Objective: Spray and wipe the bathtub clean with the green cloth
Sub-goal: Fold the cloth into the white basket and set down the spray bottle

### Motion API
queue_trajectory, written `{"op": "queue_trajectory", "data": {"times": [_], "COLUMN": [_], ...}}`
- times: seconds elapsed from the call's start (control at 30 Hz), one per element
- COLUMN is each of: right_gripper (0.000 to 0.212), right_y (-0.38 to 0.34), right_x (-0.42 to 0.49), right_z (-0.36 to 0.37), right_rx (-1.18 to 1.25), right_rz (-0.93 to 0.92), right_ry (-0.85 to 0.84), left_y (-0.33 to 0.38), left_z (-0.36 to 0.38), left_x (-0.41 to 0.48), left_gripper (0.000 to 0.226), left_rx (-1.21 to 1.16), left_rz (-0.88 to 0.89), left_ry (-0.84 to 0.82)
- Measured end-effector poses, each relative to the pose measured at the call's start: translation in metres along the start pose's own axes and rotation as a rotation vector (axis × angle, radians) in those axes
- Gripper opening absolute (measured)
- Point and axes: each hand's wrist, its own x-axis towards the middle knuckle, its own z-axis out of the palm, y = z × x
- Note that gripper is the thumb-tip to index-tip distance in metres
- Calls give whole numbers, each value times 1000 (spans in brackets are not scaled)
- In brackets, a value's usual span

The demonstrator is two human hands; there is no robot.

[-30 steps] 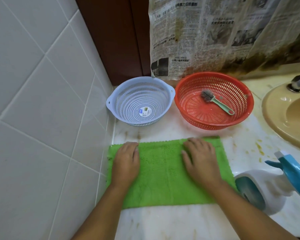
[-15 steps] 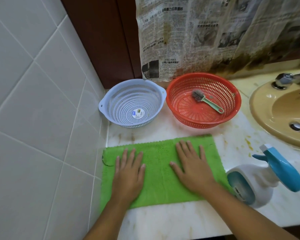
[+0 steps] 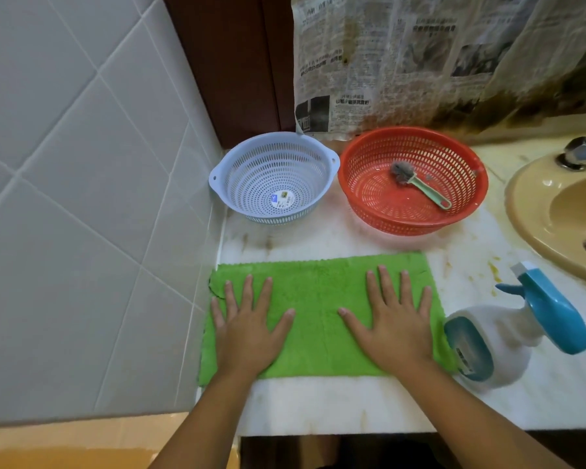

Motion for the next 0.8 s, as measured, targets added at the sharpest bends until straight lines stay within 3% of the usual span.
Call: {"op": "queue_trajectory", "data": {"times": [0.27, 0.47, 0.57, 0.67, 0.8], "right_gripper": [117, 126, 104, 73, 63], "right_y": [17, 27, 31, 25, 6], "right_x": [-22, -35, -39, -40, -40], "right_z": [-7, -7, -6, -3, -3], "right_rx": [15, 67, 46, 42, 45], "right_rz": [65, 57, -65, -347, -540], "right_ry": [-66, -72, -49, -49, -102], "left_y": [-7, -6, -4, -3, -6], "left_z": [12, 12, 12, 14, 12], "left_x": [-38, -60, -72, -80, -80], "left_gripper": [72, 77, 77, 81, 83], "left_rx": [-314, -244, -233, -240, -233], "left_rz": [31, -55, -108, -134, -122], "left_ry": [225, 118, 128, 161, 84]}}
